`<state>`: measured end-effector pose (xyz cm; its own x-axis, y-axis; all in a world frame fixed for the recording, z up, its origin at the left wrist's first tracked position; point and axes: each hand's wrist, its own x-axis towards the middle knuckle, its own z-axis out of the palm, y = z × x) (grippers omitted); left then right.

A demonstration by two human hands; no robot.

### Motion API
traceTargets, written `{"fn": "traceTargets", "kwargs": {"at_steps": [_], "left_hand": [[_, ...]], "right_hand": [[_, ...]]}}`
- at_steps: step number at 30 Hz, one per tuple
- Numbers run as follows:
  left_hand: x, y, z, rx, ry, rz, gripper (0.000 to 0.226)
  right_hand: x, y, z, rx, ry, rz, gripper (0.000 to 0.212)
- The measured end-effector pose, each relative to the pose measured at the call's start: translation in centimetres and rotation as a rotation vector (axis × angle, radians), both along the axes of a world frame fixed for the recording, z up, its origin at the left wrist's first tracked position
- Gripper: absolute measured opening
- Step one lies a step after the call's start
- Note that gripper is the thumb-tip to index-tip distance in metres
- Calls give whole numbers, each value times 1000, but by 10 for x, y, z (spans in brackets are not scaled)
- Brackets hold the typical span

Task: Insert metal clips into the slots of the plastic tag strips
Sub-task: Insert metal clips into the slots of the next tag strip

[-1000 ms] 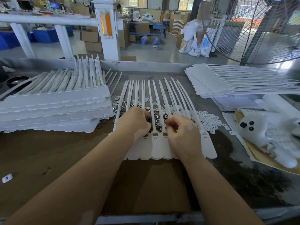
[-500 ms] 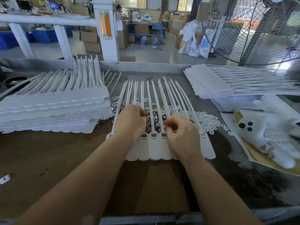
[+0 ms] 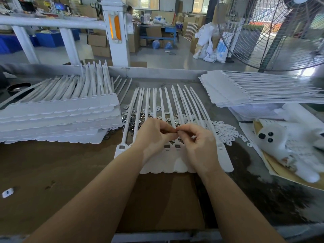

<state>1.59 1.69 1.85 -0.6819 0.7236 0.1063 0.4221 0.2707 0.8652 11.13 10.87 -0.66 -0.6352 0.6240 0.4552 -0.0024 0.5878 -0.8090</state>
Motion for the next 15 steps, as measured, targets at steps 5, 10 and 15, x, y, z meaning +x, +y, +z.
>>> {"fn": "traceTargets", "kwargs": {"at_steps": [5, 10, 15], "left_hand": [[0, 0, 2, -30, 52, -41, 12], [1, 0, 3, -61, 71, -42, 14], [5, 4, 5, -108, 45, -54, 5]], "right_hand": [[0, 0, -1, 7, -14, -8, 15], [0, 0, 0, -11, -26, -23, 14], [3, 5, 10, -103, 5, -139, 18]]}}
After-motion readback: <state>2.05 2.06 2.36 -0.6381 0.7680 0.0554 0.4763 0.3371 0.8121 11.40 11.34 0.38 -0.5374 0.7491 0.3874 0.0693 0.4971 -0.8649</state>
